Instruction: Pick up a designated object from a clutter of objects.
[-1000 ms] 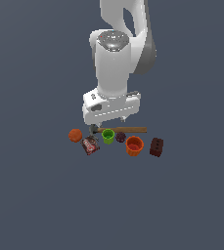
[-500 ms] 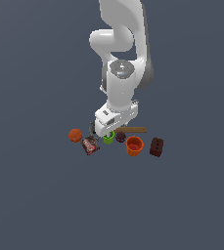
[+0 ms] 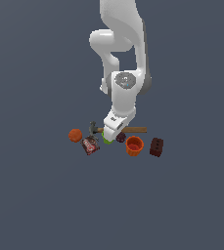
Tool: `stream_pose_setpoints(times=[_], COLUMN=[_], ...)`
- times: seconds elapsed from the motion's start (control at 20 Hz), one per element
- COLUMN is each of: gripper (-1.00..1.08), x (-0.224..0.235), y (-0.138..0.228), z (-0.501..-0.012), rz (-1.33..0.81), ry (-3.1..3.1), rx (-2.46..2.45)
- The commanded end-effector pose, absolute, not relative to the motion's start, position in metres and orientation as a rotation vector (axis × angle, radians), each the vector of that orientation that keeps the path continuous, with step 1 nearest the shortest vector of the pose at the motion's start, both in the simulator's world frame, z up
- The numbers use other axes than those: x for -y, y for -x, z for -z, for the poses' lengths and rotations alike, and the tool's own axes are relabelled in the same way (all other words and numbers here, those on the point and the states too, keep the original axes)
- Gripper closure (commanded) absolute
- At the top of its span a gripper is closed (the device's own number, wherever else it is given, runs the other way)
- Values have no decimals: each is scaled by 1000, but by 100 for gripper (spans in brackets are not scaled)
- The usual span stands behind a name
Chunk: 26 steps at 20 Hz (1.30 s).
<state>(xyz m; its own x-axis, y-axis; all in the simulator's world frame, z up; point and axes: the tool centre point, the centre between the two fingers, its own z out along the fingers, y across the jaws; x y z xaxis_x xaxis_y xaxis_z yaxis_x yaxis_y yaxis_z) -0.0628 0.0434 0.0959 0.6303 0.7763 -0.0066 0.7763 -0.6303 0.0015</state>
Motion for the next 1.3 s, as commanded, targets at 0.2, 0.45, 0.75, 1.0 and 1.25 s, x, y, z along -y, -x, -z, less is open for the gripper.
stream_pose_setpoints(times=[0.2,0.45,0.75,1.0,1.25], gripper=[-92,-92,-92,-92,-92], x=[-50,-50,-50,-50,-50], y=[73,74,74,75,75], z=[-81,-79,-70,-48,-32], rz=[1,1,1,0,0], ry=[-2779,-2774,-2773,-2772,-2770], rx=[-1464,-1475,-1476,-1480,-1482])
